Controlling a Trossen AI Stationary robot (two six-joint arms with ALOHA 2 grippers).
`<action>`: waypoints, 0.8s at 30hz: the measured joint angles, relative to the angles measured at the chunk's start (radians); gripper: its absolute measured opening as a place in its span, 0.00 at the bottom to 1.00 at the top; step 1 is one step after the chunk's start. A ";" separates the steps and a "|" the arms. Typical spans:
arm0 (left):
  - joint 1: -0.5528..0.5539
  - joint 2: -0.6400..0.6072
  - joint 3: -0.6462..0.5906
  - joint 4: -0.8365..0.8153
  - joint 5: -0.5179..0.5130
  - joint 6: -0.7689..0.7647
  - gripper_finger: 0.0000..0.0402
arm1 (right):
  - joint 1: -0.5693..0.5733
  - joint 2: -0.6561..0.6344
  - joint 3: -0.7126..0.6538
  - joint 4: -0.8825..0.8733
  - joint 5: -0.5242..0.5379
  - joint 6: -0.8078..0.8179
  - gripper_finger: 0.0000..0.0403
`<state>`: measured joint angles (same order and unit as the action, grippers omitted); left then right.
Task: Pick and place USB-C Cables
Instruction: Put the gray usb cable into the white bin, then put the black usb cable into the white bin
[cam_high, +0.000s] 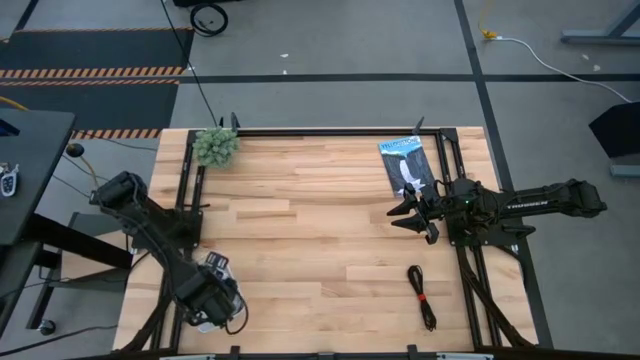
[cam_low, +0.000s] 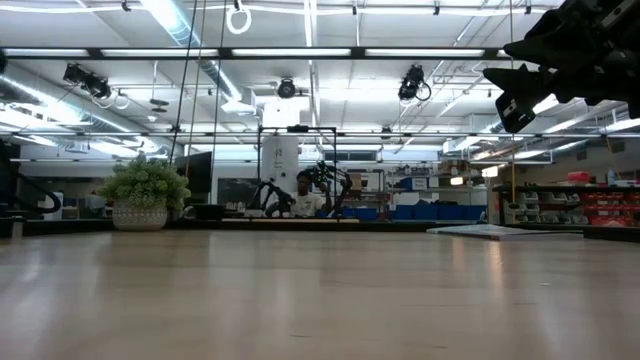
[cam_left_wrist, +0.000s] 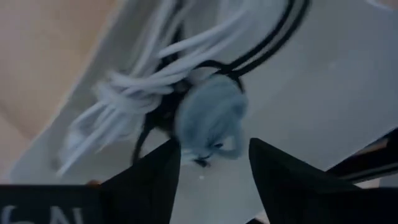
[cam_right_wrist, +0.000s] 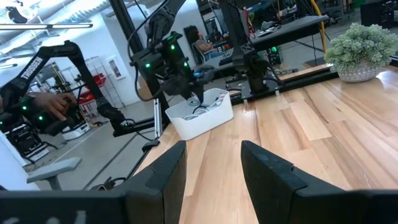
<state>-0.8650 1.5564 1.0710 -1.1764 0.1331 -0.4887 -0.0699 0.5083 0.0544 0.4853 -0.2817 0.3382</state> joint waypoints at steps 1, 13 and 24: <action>0.006 0.001 0.014 -0.032 -0.003 -0.003 0.49 | 0.000 0.000 0.000 0.000 0.000 0.000 0.40; 0.018 0.000 0.166 -0.151 -0.244 0.025 0.34 | 0.000 0.000 0.000 0.000 0.000 0.000 0.40; 0.008 0.094 0.166 -0.330 -0.226 -0.004 0.27 | 0.000 0.000 0.000 0.000 0.000 0.000 0.40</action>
<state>-0.8574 1.6499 1.2366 -1.5067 -0.0929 -0.4927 -0.0696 0.5083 0.0544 0.4850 -0.2817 0.3382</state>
